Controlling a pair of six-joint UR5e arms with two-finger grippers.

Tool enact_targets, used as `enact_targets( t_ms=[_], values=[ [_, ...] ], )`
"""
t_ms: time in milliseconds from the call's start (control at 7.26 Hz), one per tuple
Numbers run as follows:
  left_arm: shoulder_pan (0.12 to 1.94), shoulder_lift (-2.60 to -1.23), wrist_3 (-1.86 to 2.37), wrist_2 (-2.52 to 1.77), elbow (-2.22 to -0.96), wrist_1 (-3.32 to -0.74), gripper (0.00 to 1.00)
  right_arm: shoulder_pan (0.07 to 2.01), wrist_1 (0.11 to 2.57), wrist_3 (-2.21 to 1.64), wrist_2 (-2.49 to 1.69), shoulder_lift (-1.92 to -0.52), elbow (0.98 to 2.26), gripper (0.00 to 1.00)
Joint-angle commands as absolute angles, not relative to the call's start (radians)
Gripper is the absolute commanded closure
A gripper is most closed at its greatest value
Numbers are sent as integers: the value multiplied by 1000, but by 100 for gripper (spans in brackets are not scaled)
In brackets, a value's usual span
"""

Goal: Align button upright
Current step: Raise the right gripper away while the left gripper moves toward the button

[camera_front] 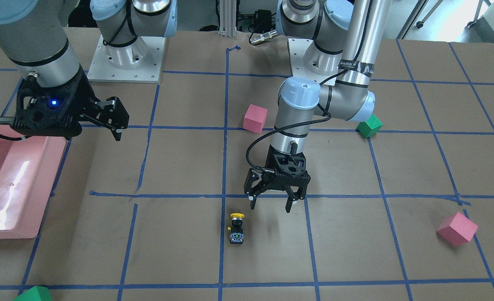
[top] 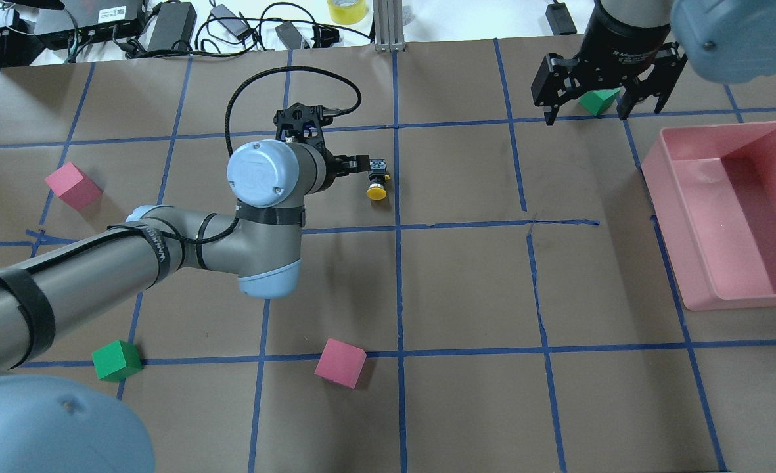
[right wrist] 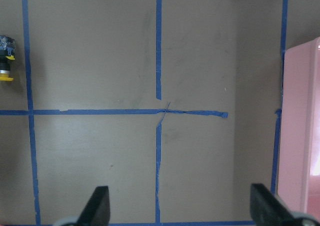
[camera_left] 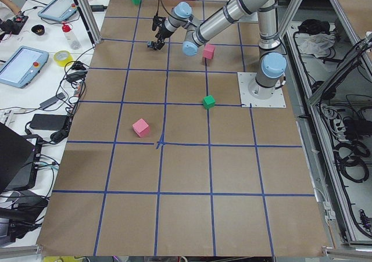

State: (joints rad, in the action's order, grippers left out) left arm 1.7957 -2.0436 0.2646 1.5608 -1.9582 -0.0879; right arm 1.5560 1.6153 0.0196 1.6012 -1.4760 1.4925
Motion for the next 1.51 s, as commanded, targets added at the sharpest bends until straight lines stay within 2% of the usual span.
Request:
enact_targets(
  t_ms=[0,138,413,826,1101,1377],
  values=[
    [1856,-2129,349,1600,-1916,-28,10,1534,1559,11,1597,-1509,1489,0],
    [1900,-2166,354,1682,-1908,-2,16,1535,1559,6,1595,-1509,1486,0],
    [1937,-2218,357,1689,-1841,41,15,1542,1555,-93,1571,-1511,1486,0],
    [1937,-2252,127,1683,-1879,192,13,1532,1562,-94,1568,-1505,1486,0],
    [1913,-2247,126,1683,-1893,208,12,1534,1566,-94,1569,-1503,1491,0],
    [1899,-2255,162,1677,-1972,325,13,1534,1565,-95,1582,-1505,1502,0]
  ],
)
